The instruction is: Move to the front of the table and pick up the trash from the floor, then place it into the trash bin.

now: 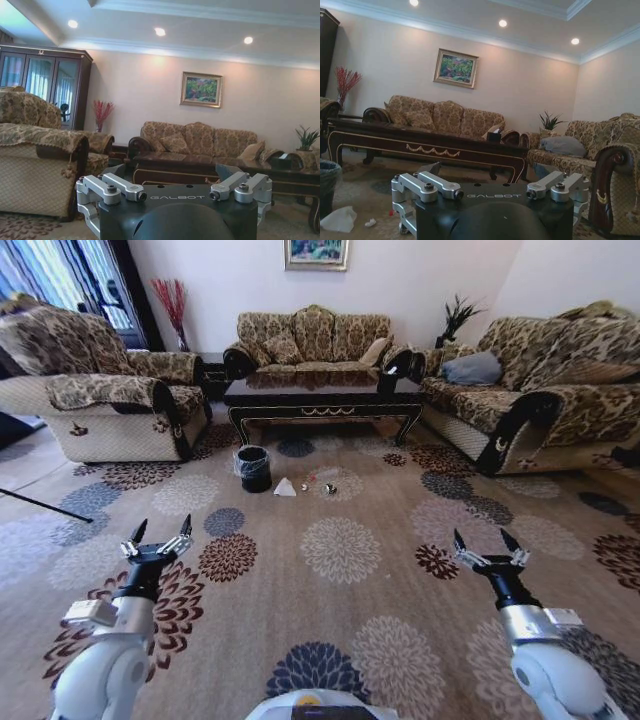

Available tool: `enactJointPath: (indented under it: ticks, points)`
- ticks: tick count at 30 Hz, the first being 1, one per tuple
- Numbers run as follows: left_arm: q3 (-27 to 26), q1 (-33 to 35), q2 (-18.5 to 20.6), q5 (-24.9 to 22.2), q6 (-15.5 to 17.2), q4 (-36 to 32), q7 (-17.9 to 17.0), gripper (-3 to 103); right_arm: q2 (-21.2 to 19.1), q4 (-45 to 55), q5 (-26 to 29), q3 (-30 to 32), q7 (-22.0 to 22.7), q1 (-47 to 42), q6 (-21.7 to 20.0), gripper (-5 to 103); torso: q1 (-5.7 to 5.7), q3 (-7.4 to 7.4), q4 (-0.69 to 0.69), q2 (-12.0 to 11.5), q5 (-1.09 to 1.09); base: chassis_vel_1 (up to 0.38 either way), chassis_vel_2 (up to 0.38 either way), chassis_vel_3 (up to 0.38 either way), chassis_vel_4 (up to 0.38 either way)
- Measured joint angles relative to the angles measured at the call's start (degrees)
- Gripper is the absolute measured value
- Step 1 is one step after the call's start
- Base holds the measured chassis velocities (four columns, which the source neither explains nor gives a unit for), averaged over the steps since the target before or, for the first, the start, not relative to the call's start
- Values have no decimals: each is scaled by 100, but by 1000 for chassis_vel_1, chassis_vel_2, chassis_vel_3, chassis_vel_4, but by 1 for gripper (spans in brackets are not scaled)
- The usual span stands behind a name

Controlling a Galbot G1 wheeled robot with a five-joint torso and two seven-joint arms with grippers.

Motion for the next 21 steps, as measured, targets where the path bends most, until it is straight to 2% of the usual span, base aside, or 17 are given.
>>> enactJointPath:
  ticks: [21]
  points:
    - [71, -86, -59, 56, 12, 50, -16, 100, 13, -174, -95, -106, -53, -22, -55, 100, -103, -373, 1, -478, -1, 0, 0, 0, 0]
